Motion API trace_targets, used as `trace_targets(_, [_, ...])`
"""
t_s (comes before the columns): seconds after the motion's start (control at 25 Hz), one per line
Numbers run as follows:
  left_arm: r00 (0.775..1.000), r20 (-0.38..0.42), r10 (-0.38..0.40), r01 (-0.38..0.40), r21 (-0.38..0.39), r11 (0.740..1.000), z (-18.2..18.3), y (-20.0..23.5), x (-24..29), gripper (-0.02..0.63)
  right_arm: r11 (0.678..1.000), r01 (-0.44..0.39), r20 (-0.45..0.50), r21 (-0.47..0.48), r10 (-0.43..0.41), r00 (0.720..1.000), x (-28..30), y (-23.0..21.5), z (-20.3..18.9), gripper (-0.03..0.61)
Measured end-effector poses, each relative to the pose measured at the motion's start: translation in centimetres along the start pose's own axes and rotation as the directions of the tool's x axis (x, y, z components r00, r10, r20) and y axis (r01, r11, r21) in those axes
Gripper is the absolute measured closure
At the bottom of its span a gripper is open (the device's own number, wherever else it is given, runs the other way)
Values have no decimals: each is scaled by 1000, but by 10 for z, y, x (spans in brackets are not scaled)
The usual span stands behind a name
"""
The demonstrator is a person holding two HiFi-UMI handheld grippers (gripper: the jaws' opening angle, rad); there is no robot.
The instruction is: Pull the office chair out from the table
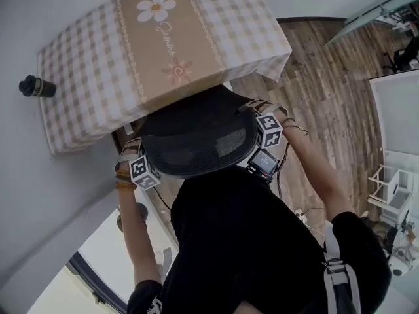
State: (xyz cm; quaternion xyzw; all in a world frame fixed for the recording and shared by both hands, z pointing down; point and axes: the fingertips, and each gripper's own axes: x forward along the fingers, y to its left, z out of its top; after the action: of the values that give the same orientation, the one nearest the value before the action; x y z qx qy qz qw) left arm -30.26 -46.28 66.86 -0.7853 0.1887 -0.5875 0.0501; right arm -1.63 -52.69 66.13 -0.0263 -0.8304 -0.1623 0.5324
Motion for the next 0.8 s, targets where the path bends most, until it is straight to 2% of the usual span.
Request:
trace_targets(0.16, [1000, 7, -9, 9, -16, 1000, 12, -1, 4, 442, 1000, -11, -26, 4, 11, 1000, -10, 1, -8, 411])
trace_targets(0.48, [1000, -9, -3, 3, -25, 1000, 7, 9, 9, 439, 1000, -4, -25, -9, 3, 1000, -6, -9, -9, 417])
trace_targets(0.8, [999, -33, -30, 28, -56, 998, 10, -7, 9, 433, 1000, 2, -30, -5, -2, 1000, -10, 8, -12, 417])
